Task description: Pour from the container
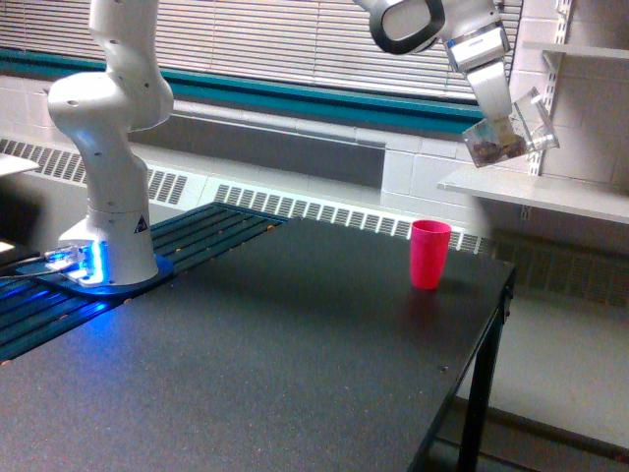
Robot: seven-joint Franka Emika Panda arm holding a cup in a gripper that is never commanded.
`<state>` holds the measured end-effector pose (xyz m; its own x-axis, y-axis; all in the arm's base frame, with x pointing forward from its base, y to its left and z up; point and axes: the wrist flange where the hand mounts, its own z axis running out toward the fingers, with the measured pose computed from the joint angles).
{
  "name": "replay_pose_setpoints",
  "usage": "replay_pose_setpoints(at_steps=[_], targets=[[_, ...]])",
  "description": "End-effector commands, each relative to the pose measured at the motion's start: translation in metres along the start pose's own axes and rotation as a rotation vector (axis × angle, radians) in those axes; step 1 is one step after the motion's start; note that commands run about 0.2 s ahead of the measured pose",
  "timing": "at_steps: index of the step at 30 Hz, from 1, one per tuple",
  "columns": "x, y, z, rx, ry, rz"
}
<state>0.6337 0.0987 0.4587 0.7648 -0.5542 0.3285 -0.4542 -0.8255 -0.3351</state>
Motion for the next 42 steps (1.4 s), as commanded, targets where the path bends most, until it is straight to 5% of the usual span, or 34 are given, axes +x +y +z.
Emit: replay_pose_setpoints(at_steps=[1, 11, 21, 42], targets=[[0.005, -0.018, -0.051, 0.054, 0.070, -0.018], [-0.004, -0.035, -0.101, 0.107, 0.137, -0.066], [-0.047, -0.058, -0.161, 0.186, 0.207, -0.182], [-0.146, -0.074, -0.107, 0.169, 0.108, -0.376]])
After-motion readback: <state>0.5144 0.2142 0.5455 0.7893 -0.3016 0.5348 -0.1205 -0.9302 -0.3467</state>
